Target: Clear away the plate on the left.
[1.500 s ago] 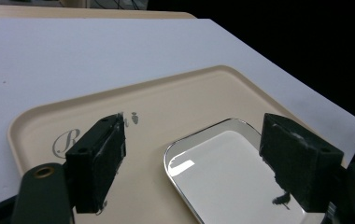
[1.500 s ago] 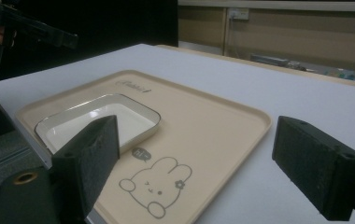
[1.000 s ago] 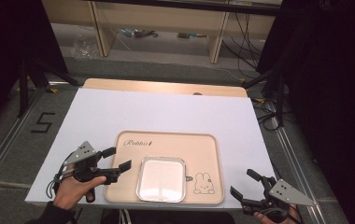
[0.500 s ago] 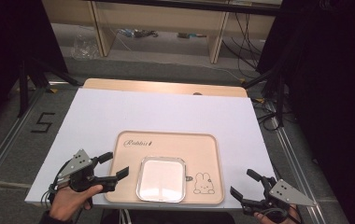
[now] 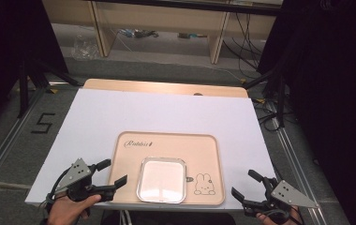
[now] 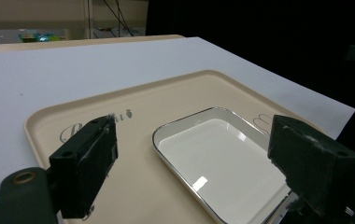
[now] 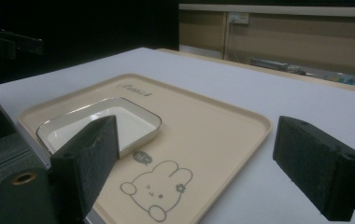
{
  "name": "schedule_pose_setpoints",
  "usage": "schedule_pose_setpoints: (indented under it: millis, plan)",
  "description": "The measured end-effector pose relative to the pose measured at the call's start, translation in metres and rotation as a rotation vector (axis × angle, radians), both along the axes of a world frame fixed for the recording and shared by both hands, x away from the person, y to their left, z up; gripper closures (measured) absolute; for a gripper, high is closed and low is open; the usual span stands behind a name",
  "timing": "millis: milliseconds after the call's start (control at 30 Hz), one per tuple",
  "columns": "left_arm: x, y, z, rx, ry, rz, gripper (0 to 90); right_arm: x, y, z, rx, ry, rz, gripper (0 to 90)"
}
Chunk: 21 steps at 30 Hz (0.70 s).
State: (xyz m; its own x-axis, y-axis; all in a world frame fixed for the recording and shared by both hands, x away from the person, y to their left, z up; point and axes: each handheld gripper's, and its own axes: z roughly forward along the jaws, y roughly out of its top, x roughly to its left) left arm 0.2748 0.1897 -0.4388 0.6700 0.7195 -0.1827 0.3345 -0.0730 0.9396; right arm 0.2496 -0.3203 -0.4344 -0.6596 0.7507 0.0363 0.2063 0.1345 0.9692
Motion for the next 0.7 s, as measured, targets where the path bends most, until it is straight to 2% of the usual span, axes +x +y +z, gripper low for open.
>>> schedule_pose_setpoints:
  millis: [100, 133, 167, 200, 267, 400, 467, 500, 533, 567, 700]
  plan:
    - [-0.005, -0.002, -0.002, 0.005, 0.000, -0.010, 15.6, 0.000, 0.000, 0.000, -0.001, 0.002, 0.001, 15.3]
    - [-0.006, -0.003, -0.002, 0.011, -0.005, -0.015, 15.6, 0.000, 0.003, -0.001, 0.029, 0.021, 0.013, 15.3]
    - [-0.008, -0.004, -0.002, 0.022, -0.008, -0.020, 15.6, 0.000, 0.001, 0.000, -0.001, 0.021, 0.024, 15.3]
    - [-0.011, -0.007, -0.002, 0.001, -0.009, 0.003, 15.6, 0.000, 0.001, 0.000, 0.004, 0.021, 0.032, 15.3]
    - [-0.016, -0.010, -0.003, 0.011, -0.018, 0.009, 15.6, 0.001, 0.002, 0.000, 0.006, 0.019, 0.029, 15.3]
    - [-0.024, -0.018, -0.004, 0.027, -0.028, -0.013, 15.6, -0.001, 0.001, 0.000, -0.004, 0.025, 0.031, 15.3]
    - [-0.028, -0.020, -0.004, 0.019, -0.039, -0.020, 15.6, 0.000, 0.000, 0.001, -0.022, 0.005, 0.027, 15.3]
    - [-0.031, -0.020, -0.003, 0.013, -0.028, -0.003, 15.6, -0.001, 0.002, 0.000, -0.005, 0.029, 0.031, 15.3]
    - [-0.033, -0.021, -0.003, 0.008, -0.030, -0.001, 15.6, -0.001, 0.002, 0.000, -0.008, 0.025, 0.034, 15.3]
    - [-0.033, -0.020, -0.002, 0.015, -0.050, -0.011, 15.6, -0.001, 0.002, 0.000, -0.008, 0.023, 0.036, 15.3]
    - [-0.035, -0.018, -0.002, 0.023, -0.049, 0.004, 15.6, -0.001, 0.002, 0.000, -0.013, 0.020, 0.039, 15.3]
